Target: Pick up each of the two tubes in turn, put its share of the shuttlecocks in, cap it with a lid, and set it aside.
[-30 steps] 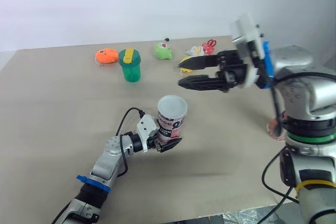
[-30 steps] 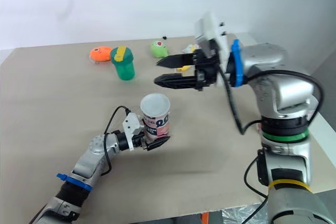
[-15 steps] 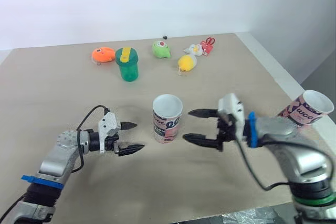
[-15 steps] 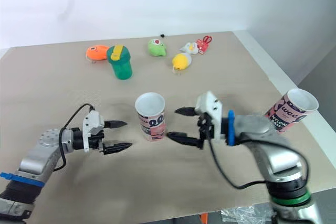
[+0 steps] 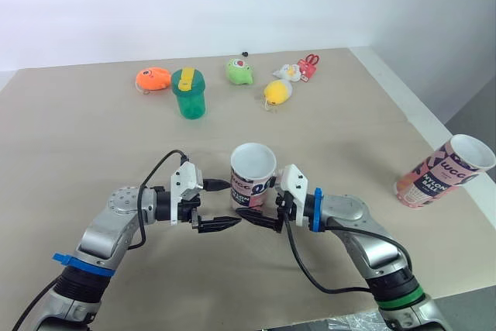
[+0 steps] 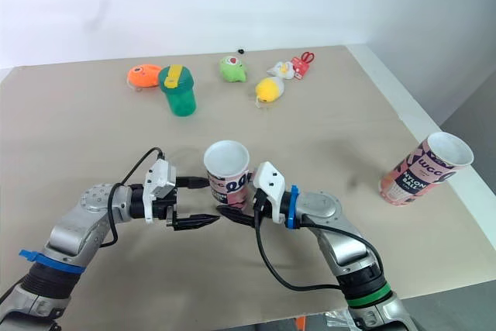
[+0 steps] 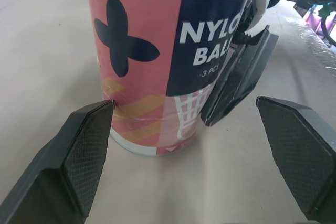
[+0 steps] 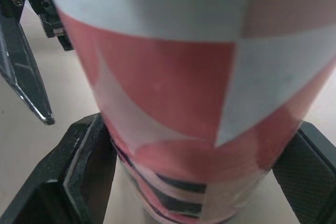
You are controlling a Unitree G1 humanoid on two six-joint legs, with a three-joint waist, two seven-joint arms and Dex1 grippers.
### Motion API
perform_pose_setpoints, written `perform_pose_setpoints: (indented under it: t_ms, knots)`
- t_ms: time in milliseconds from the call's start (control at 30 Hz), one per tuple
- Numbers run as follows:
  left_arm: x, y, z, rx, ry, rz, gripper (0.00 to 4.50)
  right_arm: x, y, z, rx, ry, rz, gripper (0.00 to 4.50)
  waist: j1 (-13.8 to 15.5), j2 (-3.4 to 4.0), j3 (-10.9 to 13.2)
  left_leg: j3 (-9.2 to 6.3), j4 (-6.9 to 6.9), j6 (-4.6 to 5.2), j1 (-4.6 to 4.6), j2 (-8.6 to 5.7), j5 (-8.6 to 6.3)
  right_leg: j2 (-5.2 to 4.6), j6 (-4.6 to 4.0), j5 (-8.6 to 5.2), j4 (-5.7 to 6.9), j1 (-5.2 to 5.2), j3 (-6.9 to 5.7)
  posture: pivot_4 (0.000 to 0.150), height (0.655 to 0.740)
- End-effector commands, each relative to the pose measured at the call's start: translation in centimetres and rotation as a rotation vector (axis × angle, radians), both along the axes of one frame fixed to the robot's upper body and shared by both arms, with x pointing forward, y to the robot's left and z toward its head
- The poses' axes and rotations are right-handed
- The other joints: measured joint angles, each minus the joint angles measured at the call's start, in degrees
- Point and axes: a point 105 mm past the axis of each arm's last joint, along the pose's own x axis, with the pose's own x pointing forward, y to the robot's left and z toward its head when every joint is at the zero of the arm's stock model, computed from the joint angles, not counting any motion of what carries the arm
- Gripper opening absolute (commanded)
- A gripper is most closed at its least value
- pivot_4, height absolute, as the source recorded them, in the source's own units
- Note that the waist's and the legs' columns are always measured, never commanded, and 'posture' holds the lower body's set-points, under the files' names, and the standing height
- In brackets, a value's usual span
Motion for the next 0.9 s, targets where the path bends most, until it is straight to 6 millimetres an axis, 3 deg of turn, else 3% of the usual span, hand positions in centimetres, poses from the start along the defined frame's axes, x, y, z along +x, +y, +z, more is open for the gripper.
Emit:
perform_pose_setpoints:
  t_ms: [33, 200, 367, 433, 533, 667, 800, 900]
  knots:
    - [-0.2, -0.1, 1.1, -0.01, -0.046, -0.021, 4.5, 0.2, 0.6, 0.8, 0.019, -0.041, 0.014, 4.22, -0.01, 0.0, 0.0, 0.01, 0.01, 0.0, 0.0, 0.0, 0.0, -0.01, 0.0, 0.01, 0.0, 0.0, 0.0, 0.15, 0.74]
    - [0.2, 0.7, 1.2, 0.004, -0.059, 0.006, 4.5, 0.2, 0.6, 1.0, 0.034, -0.035, 0.013, 2.69, 0.0, 0.0, 0.0, 0.0, 0.02, 0.0, 0.0, 0.0, 0.0, 0.0, 0.0, 0.01, 0.0, 0.0, 0.01, 0.15, 0.74]
    - [1.6, 2.4, 3.1, 0.004, -0.122, 0.071, 4.5, 0.6, -1.6, 3.1, 0.142, -0.043, -0.095, 2.69, 0.04, 0.0, 0.02, -0.01, 0.02, 0.0, 0.0, 0.0, 0.0, -0.01, 0.0, 0.02, 0.02, 0.0, 0.0, 0.15, 0.74]
    - [2.4, 2.5, 4.3, -0.024, -0.18, 0.111, 4.5, 2.5, -4.1, 4.6, 0.229, -0.098, -0.294, 2.69, 0.16, -0.01, 0.03, -0.01, 0.04, 0.0, -0.01, -0.01, 0.0, -0.03, 0.01, 0.02, 0.02, 0.01, 0.0, 0.15, 0.74]
    - [2.8, 1.8, 5.2, -0.051, -0.217, 0.127, 4.5, 5.9, -10.7, 5.0, 0.229, -0.187, -0.738, 2.69, 0.25, -0.01, 0.03, 0.01, 0.09, -0.06, -0.04, -0.08, 0.04, -0.1, 0.1, 0.08, 0.02, 0.03, 0.0, 0.15, 0.74]
    - [2.4, 0.4, 4.7, -0.074, -0.2, 0.108, 4.5, 6.8, -16.8, 4.4, 0.21, -0.192, -1.075, 2.69, 0.24, -0.01, 0.03, 0.09, 0.08, -0.11, -0.07, -0.24, 0.06, -0.29, 0.21, 0.1, -0.01, 0.04, 0.12, 0.15, 0.74]
    - [2.5, -0.4, 4.3, -0.077, -0.196, 0.099, 4.5, 6.7, -19.8, 3.1, 0.209, -0.14, -1.242, 2.69, -0.12, 0.03, 0.05, 0.14, 0.02, -0.1, -0.04, -0.19, 0.06, -0.18, 0.17, 0.1, -0.01, -0.01, 0.22, 0.15, 0.74]
    - [2.8, -1.0, 4.5, -0.086, -0.2, 0.093, 4.5, 6.4, -20.0, 2.3, 0.225, -0.087, -1.264, 2.69, -0.11, 0.08, 0.07, 0.15, 0.01, -0.09, 0.02, -0.15, 0.06, -0.12, 0.14, 0.11, 0.03, -0.01, 0.24, 0.15, 0.74]
